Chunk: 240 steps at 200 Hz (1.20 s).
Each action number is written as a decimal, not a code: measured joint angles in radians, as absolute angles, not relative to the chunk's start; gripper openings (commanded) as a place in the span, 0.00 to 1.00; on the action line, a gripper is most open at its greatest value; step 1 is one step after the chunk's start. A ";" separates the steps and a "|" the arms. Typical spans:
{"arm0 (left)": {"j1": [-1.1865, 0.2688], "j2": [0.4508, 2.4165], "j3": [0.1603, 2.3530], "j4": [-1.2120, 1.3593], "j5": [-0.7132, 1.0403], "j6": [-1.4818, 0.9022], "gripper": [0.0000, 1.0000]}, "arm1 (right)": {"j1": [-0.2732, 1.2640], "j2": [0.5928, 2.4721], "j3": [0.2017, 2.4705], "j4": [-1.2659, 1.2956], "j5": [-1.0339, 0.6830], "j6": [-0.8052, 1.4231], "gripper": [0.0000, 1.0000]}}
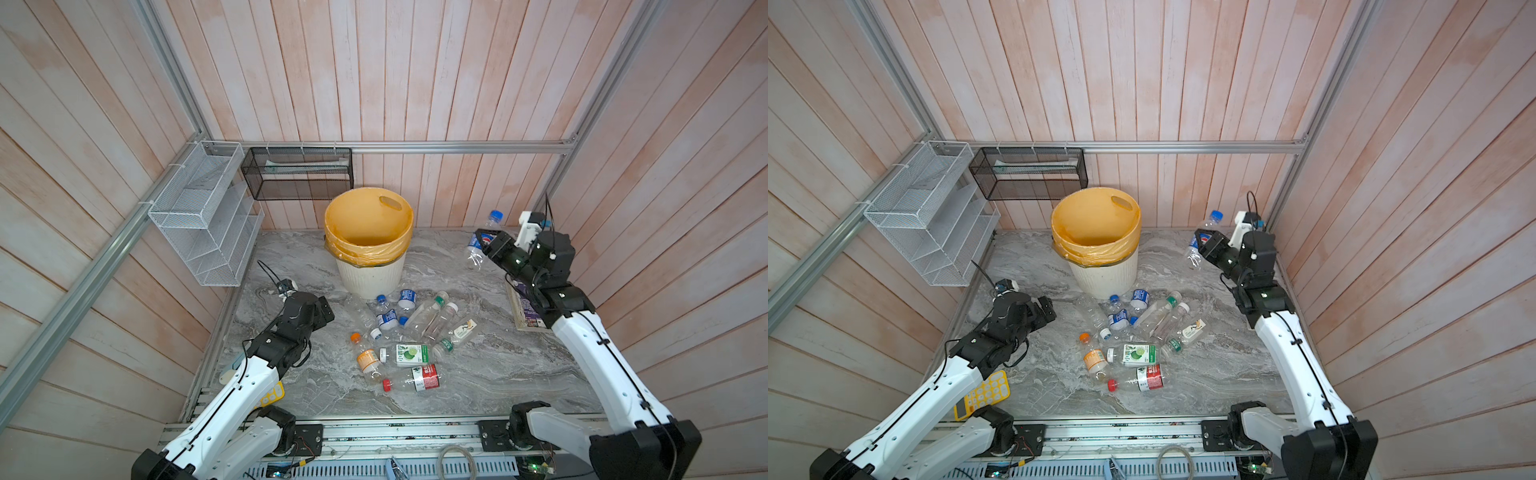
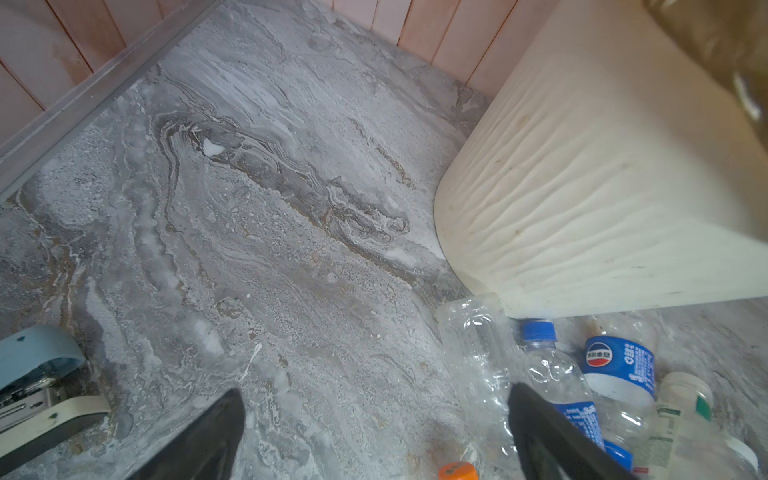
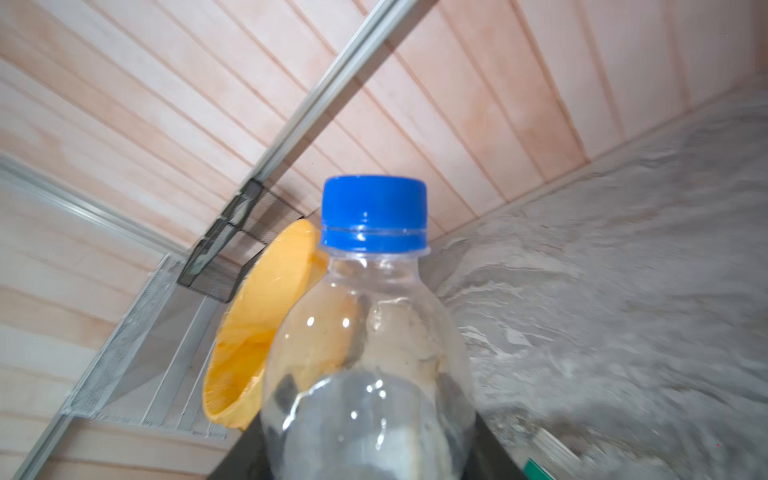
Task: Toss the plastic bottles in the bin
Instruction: 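Lift the blue-capped bottle with the right gripper over the bin, then release the bottle into the bin and lower the right gripper to the bottles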
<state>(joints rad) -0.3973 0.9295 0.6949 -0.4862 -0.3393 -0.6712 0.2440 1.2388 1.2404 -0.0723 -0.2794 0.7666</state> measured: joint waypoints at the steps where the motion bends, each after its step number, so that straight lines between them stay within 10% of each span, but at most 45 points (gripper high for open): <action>1: -0.397 0.930 0.694 -0.486 -0.339 -0.671 1.00 | 0.248 1.245 1.248 -0.069 -0.282 0.766 0.49; 60: -0.397 0.984 0.692 -0.490 -0.299 -0.687 1.00 | 0.502 1.761 1.898 -0.156 -0.408 0.622 1.00; 129: -0.400 0.936 0.692 -0.509 -0.295 -0.691 1.00 | 0.360 1.519 1.639 -0.212 -0.313 0.549 1.00; 240: -0.525 0.945 0.683 -0.500 -0.300 -0.760 1.00 | 0.265 0.976 0.614 -0.272 -0.104 0.659 0.99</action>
